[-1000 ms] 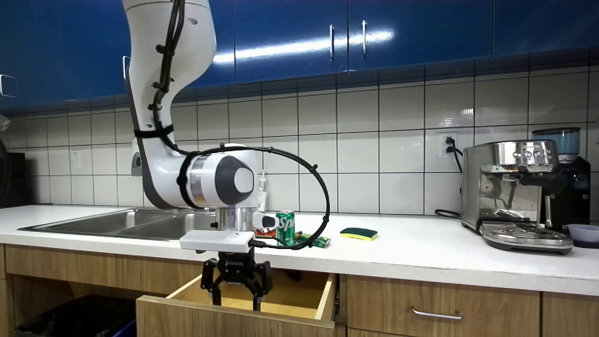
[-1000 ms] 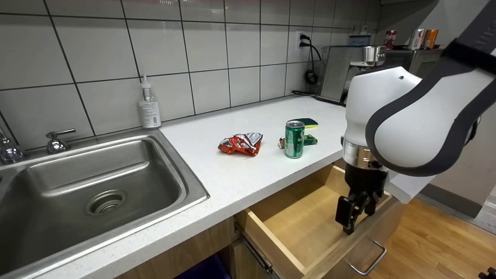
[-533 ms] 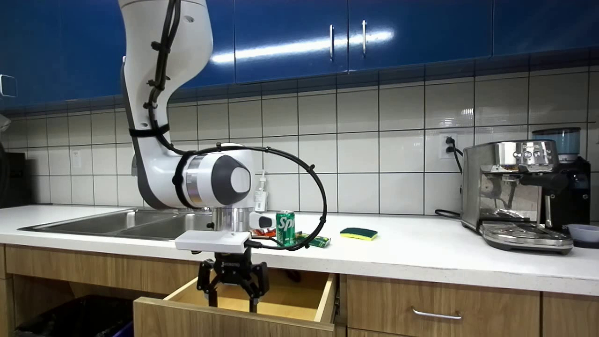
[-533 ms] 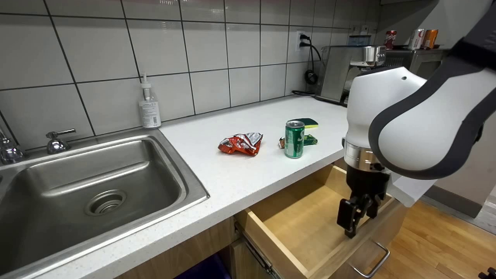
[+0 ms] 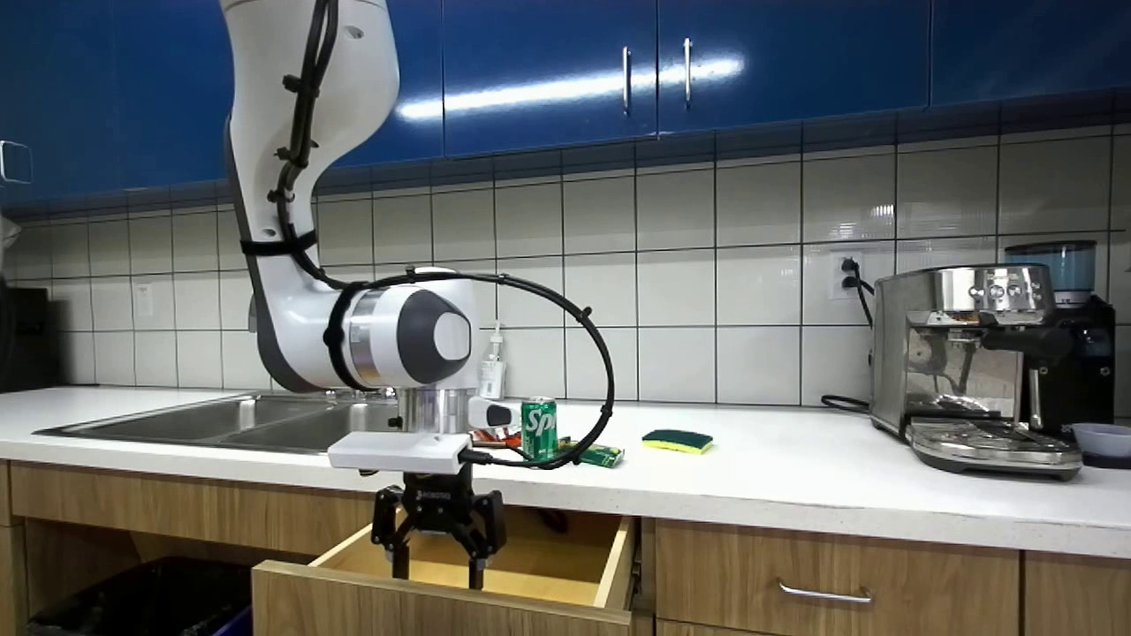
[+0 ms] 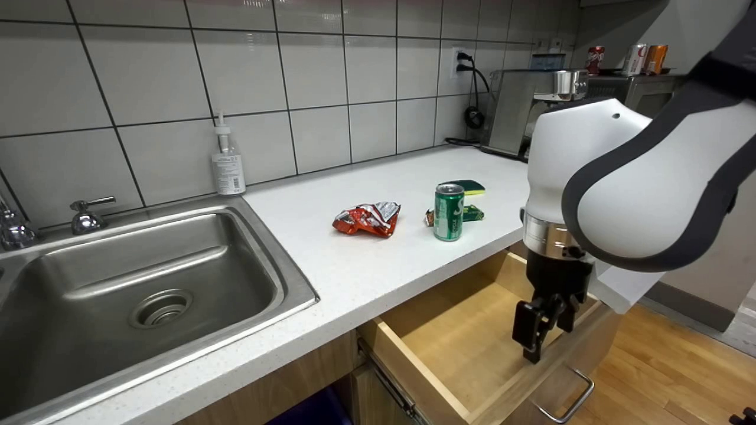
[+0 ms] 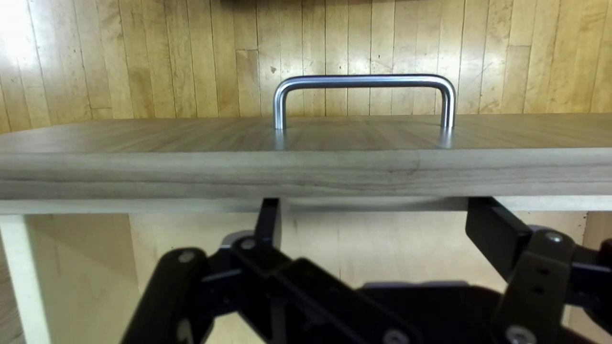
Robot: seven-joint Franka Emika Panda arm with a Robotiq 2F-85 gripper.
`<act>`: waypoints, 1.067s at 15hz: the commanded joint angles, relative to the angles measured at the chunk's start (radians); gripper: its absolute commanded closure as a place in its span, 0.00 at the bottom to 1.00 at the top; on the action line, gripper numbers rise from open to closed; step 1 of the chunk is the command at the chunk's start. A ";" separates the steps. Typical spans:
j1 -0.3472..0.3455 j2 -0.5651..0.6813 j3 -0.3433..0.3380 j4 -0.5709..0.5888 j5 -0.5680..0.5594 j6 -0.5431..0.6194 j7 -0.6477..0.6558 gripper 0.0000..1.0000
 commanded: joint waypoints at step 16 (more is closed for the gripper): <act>-0.004 -0.230 -0.006 -0.017 -0.062 -0.136 0.084 0.00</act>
